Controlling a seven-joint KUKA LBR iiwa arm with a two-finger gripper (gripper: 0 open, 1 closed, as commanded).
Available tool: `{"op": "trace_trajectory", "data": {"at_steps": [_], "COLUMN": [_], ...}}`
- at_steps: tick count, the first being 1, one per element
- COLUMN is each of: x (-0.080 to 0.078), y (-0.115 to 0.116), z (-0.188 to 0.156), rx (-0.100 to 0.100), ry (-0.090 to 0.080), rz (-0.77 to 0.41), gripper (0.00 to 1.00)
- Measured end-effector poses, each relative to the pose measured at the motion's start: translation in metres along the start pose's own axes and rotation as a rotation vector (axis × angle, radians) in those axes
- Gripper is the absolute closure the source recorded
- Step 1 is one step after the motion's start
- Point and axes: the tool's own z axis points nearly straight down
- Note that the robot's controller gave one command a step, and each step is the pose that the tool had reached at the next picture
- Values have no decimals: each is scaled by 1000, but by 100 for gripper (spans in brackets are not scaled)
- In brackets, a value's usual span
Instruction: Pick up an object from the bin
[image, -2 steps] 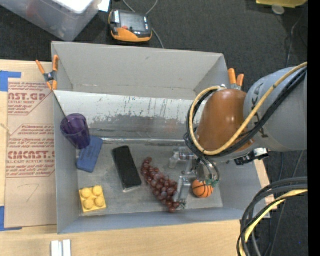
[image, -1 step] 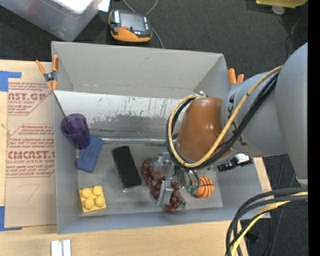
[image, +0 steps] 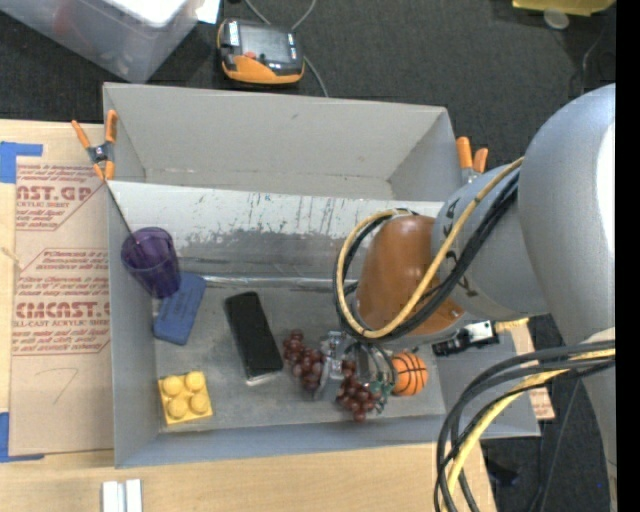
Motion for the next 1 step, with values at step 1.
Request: {"op": "trace_trajectory", "data": {"at_steps": [1], "x": [0], "y": [0], "z": [0], "rx": [0], "ry": [0], "rz": [0], "gripper": [100]}}
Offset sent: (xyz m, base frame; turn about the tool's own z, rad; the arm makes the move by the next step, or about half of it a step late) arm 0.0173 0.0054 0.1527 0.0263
